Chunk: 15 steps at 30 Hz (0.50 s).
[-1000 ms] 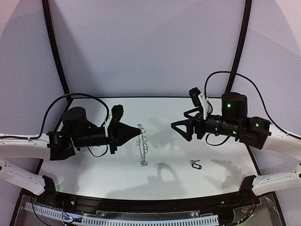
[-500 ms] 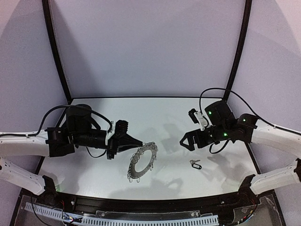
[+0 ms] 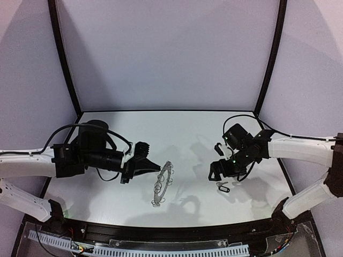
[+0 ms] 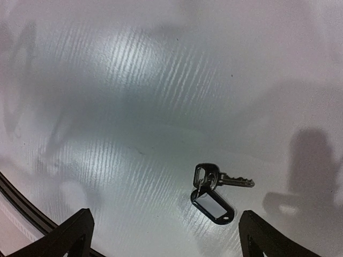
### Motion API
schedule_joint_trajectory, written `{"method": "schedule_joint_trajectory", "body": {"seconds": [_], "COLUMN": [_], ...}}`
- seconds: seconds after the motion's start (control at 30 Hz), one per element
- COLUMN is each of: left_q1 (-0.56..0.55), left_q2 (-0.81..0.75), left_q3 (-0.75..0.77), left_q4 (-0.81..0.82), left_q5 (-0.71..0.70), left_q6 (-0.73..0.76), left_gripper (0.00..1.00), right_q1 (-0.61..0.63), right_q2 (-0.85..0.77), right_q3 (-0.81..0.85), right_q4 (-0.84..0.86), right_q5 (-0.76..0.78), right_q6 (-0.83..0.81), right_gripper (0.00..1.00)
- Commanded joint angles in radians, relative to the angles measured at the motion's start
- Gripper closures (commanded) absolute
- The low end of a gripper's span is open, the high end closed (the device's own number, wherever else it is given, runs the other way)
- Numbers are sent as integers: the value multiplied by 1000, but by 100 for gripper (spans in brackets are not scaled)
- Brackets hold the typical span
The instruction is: Put the keys on the keyring
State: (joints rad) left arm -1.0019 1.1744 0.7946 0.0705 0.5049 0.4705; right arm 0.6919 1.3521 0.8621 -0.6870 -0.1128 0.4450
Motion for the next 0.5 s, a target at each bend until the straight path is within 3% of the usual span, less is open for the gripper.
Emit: {"method": "schedule_joint_trajectory", "body": {"seconds": [0.0,0.23,0.47], "left_q1": [-3,-4,-4], "left_q2": [-16,-7,-7], "left_q3": [54,37,29], "left_q4": [-23,7,25], "left_q5": [-68,-119,-128], "left_q6": [-81,-139,-144], "left_gripper": [99,99,99], "right_q1": [-12,-11,-11], "right_q2": [57,100,45], "right_q3": [28,19,-57], "right_q4": [-40,-23,52], "right_q5": [-31,2,28], "right_q6": [23,36,78], "right_gripper": [9,34,46]}}
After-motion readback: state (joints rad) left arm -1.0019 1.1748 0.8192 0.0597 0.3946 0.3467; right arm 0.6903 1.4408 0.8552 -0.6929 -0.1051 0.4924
